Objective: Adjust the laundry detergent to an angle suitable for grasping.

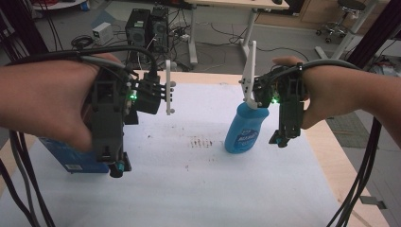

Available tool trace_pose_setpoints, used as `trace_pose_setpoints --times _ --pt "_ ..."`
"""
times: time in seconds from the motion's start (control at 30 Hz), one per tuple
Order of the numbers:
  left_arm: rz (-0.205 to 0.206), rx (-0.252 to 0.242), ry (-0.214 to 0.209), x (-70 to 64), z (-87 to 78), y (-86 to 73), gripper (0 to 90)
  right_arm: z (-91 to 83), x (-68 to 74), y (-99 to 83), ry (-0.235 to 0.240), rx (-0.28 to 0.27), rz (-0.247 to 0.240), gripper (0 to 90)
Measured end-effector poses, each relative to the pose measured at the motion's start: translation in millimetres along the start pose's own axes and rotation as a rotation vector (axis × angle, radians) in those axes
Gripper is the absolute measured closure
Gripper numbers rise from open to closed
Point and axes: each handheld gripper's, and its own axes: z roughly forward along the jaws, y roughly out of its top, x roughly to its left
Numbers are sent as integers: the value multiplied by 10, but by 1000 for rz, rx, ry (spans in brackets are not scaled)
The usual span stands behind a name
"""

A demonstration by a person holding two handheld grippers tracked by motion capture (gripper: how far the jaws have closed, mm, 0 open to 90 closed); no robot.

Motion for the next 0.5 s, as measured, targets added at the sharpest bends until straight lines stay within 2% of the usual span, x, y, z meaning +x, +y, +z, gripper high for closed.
trace_pose_setpoints --times 0.27,0.5 --pt "-30 -21 9 16 6 38 27 21 25 -47 -1 -13 -11 14" --pt "-45 -47 13 48 54 129 27 111 122 -241 2 -25 10 14"
